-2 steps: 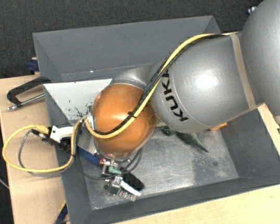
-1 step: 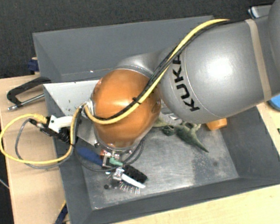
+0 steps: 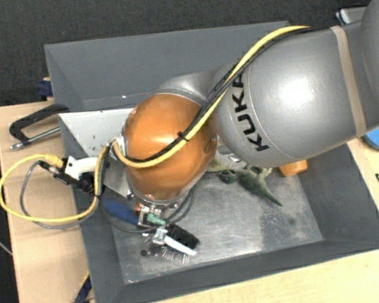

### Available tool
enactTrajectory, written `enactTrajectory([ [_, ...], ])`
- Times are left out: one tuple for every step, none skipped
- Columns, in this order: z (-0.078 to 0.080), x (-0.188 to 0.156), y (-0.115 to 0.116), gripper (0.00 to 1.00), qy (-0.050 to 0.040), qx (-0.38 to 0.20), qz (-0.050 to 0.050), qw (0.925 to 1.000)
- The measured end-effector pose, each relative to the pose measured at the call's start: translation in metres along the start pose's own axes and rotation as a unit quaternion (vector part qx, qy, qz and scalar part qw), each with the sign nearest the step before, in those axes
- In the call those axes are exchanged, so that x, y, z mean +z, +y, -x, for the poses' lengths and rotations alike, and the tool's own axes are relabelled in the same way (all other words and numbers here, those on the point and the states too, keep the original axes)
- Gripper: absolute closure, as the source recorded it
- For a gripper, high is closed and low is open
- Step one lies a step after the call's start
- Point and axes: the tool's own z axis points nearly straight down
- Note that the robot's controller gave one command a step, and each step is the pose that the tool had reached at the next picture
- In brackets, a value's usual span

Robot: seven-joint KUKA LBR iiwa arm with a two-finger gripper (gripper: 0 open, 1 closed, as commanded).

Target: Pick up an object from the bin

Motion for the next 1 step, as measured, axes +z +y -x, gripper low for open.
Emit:
enactTrajectory([
  [0.0007,-0.0368,-0.0020,1.00,0.0016,0.002,-0.001,1.0000],
])
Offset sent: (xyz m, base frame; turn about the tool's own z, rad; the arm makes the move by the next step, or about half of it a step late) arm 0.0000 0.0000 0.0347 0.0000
